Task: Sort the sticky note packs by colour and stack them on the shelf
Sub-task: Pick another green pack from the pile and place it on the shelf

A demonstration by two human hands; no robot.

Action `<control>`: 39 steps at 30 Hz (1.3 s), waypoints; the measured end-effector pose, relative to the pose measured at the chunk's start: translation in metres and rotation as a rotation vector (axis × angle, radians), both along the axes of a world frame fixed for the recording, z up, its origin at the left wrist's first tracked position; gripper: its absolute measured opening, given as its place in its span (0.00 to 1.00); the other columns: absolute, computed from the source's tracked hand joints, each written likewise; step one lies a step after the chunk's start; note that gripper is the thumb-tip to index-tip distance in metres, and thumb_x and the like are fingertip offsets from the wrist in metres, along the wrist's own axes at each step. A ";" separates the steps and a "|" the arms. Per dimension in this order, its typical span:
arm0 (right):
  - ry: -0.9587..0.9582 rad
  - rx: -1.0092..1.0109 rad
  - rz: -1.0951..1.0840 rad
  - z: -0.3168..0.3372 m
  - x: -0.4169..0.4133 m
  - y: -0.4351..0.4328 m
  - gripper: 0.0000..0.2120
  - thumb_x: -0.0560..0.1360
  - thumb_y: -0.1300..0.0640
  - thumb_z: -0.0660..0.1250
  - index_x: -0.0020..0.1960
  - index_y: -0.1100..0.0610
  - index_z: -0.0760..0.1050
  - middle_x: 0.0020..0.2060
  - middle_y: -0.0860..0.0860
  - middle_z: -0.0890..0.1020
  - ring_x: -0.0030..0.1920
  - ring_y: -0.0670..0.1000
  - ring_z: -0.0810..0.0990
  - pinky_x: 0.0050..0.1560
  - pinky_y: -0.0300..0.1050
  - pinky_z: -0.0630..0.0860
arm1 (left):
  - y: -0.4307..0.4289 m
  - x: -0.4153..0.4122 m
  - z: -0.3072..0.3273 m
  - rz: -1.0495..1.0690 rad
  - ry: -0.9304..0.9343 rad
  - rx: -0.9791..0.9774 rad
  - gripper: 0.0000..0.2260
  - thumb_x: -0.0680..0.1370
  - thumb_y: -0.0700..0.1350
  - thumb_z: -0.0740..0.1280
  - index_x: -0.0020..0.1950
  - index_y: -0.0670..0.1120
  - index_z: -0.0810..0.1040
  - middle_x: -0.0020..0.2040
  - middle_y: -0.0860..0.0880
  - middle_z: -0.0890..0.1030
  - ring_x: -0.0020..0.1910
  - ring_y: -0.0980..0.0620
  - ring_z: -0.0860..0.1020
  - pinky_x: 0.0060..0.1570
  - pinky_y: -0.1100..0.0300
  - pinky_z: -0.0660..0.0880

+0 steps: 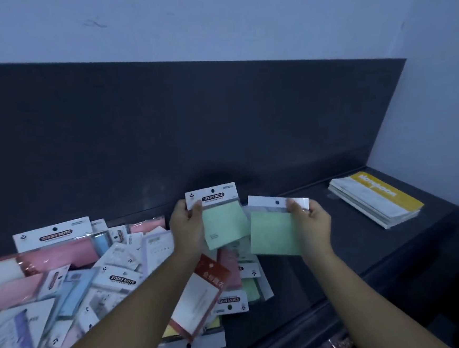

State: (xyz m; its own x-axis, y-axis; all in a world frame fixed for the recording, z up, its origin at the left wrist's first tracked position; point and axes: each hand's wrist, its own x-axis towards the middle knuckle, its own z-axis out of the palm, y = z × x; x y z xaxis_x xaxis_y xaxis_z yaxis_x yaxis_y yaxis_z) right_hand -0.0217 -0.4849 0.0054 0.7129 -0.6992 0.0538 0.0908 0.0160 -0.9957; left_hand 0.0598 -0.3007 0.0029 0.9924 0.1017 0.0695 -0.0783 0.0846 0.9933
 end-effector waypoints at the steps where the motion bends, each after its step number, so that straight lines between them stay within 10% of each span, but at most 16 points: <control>1: -0.003 0.023 0.026 0.003 0.003 0.005 0.08 0.74 0.56 0.68 0.37 0.56 0.75 0.25 0.43 0.77 0.25 0.40 0.75 0.24 0.32 0.70 | 0.005 0.000 -0.001 0.016 0.017 0.006 0.04 0.80 0.42 0.62 0.48 0.42 0.74 0.41 0.47 0.80 0.42 0.46 0.79 0.41 0.53 0.77; 9: 0.213 0.171 0.314 -0.006 0.025 0.061 0.07 0.76 0.55 0.67 0.43 0.58 0.75 0.36 0.52 0.79 0.33 0.48 0.76 0.25 0.36 0.69 | 0.035 -0.028 -0.005 -0.063 0.299 -0.115 0.13 0.76 0.52 0.68 0.48 0.42 0.74 0.48 0.39 0.77 0.47 0.43 0.77 0.55 0.40 0.75; 16: 0.310 0.022 0.559 -0.019 0.045 0.132 0.13 0.76 0.50 0.66 0.49 0.61 0.72 0.37 0.53 0.75 0.35 0.51 0.74 0.29 0.40 0.70 | 0.091 -0.073 -0.002 0.032 0.272 -0.195 0.14 0.74 0.50 0.70 0.49 0.39 0.78 0.46 0.40 0.84 0.42 0.46 0.82 0.44 0.57 0.78; 39: 0.245 0.100 1.189 -0.015 -0.095 0.501 0.09 0.75 0.52 0.67 0.51 0.56 0.74 0.51 0.55 0.81 0.52 0.56 0.79 0.56 0.51 0.74 | 0.424 -0.274 0.009 0.610 0.198 -0.147 0.06 0.80 0.38 0.61 0.47 0.42 0.78 0.40 0.45 0.82 0.32 0.52 0.80 0.31 0.62 0.77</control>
